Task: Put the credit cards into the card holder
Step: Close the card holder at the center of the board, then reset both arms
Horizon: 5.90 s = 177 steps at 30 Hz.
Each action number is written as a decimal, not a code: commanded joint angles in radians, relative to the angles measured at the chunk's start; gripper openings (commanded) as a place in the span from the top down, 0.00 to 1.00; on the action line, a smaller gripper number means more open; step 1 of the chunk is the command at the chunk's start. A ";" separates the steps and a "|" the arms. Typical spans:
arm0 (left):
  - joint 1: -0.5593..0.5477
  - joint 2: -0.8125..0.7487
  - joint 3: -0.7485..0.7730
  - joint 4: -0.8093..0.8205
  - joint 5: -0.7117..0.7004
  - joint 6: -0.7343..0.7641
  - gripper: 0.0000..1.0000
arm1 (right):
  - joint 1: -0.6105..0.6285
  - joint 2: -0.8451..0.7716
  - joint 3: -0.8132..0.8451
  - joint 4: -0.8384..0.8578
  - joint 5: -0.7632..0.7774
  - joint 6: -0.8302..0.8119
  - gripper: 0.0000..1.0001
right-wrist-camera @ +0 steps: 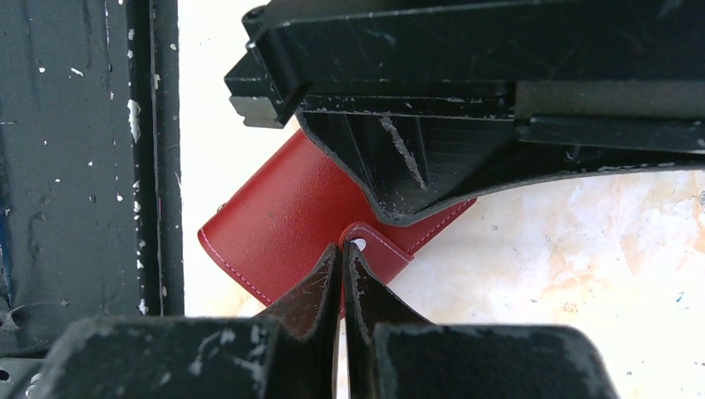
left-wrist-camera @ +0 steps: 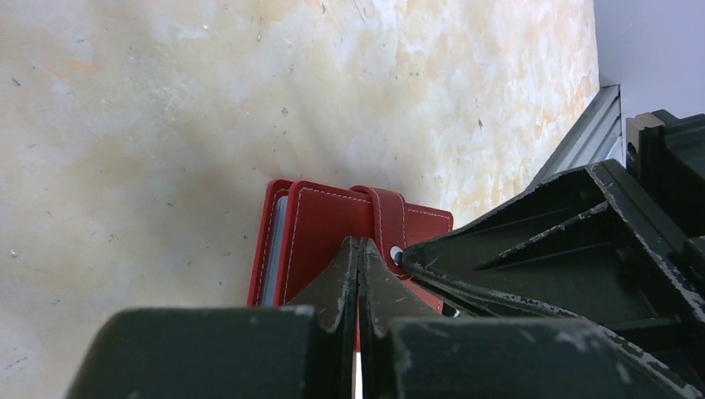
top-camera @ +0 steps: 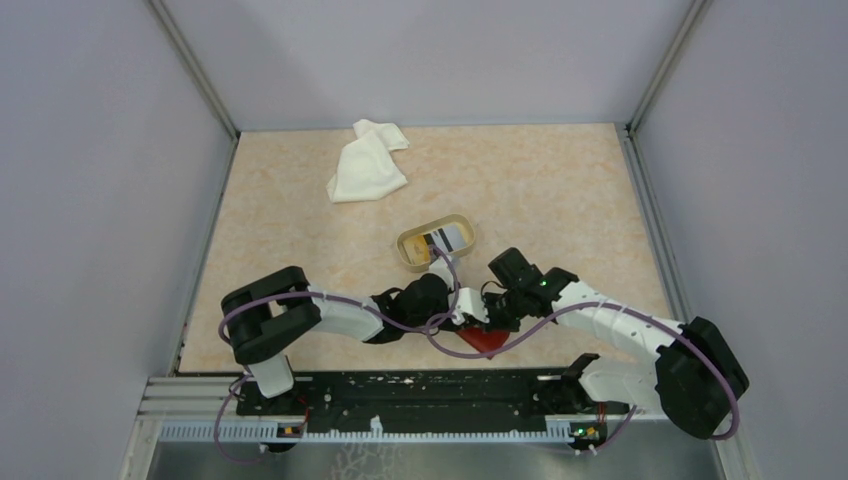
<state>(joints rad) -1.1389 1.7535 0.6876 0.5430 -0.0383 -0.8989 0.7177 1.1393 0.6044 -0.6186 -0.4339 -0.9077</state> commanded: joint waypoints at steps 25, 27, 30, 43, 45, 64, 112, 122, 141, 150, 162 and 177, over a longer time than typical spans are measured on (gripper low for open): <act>-0.004 0.047 0.015 -0.029 0.005 0.020 1.00 | 0.071 0.038 0.024 0.023 0.027 0.000 1.00; -0.004 0.047 0.016 -0.029 0.006 0.019 1.00 | 0.078 0.045 0.026 0.022 0.032 0.001 1.00; -0.004 0.050 0.016 -0.028 0.007 0.020 1.00 | 0.086 0.058 0.031 0.021 0.040 0.006 1.00; -0.004 0.039 0.009 -0.013 0.014 0.020 1.00 | 0.089 0.120 0.054 0.031 0.087 0.048 1.00; -0.004 0.022 -0.005 0.007 0.018 0.014 1.00 | 0.089 0.108 0.052 0.031 0.089 0.050 1.00; 0.001 0.044 -0.062 0.350 0.161 -0.040 1.00 | 0.088 0.079 0.037 0.026 0.095 0.039 1.00; -0.010 0.168 -0.155 0.085 0.094 -0.086 1.00 | 0.007 0.036 0.080 -0.014 -0.041 0.050 0.85; -0.010 0.173 -0.154 0.084 0.086 -0.082 1.00 | -0.063 -0.048 0.083 -0.004 -0.117 0.056 0.73; -0.010 0.168 -0.155 0.107 0.097 -0.077 1.00 | 0.004 0.088 0.057 0.044 0.060 0.069 0.86; -0.010 0.172 -0.150 0.116 0.115 -0.070 1.00 | 0.034 0.141 0.055 0.051 0.091 0.080 0.92; 0.004 0.110 -0.159 0.186 0.133 -0.065 0.92 | -0.019 0.092 0.096 0.008 -0.012 0.089 0.78; 0.059 -0.584 -0.270 0.038 -0.062 0.244 0.20 | -0.321 -0.385 0.111 0.225 0.173 0.397 0.02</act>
<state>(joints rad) -1.0863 1.3243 0.5014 0.6189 -0.0208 -0.7780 0.4397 0.8391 0.6765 -0.5789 -0.4236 -0.7223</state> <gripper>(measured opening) 0.692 0.956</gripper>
